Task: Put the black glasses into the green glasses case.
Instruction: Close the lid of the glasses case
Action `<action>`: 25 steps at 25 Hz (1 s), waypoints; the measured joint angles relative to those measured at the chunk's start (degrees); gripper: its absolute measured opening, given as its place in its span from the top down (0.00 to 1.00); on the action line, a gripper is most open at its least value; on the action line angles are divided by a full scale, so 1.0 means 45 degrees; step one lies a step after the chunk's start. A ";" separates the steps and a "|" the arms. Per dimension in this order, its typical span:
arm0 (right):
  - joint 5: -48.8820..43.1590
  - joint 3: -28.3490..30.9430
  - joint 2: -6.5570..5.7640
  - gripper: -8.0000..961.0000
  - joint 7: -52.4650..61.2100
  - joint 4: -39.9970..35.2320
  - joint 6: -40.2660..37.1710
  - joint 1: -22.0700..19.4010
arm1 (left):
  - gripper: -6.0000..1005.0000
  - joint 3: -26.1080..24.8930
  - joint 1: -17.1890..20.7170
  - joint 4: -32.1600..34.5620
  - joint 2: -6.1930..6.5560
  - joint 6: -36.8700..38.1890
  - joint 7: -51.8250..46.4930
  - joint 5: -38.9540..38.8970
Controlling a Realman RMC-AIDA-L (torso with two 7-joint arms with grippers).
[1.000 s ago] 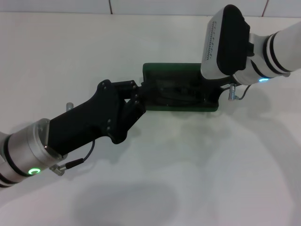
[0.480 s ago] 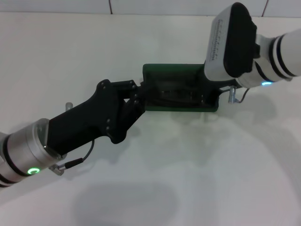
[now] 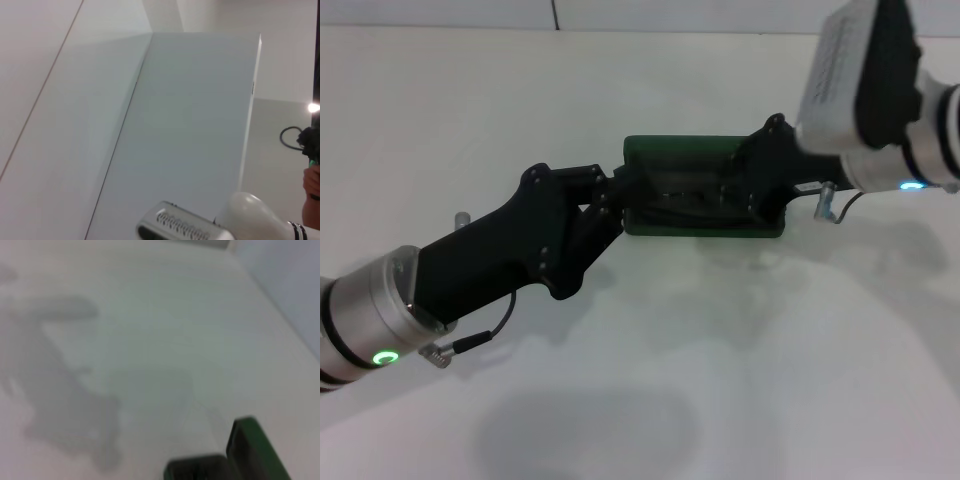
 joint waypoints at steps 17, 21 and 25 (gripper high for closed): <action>0.3668 0.9762 -0.0031 0.79 -0.1261 0.1157 -0.7462 -0.3338 | 0.96 0.0070 -0.1582 0.0142 0.0992 -0.3571 -0.0948 0.0702; 0.3762 1.1000 0.0011 0.80 -0.1477 0.1772 -0.7858 -0.3939 | 0.96 0.0094 -0.2241 0.0289 0.0991 -0.5634 -0.1412 0.1540; 0.3971 1.1529 -0.0034 0.79 -0.1766 0.2581 -0.7962 -0.4076 | 0.96 0.0064 -0.2702 0.0903 0.0667 -0.7727 -0.2116 0.3060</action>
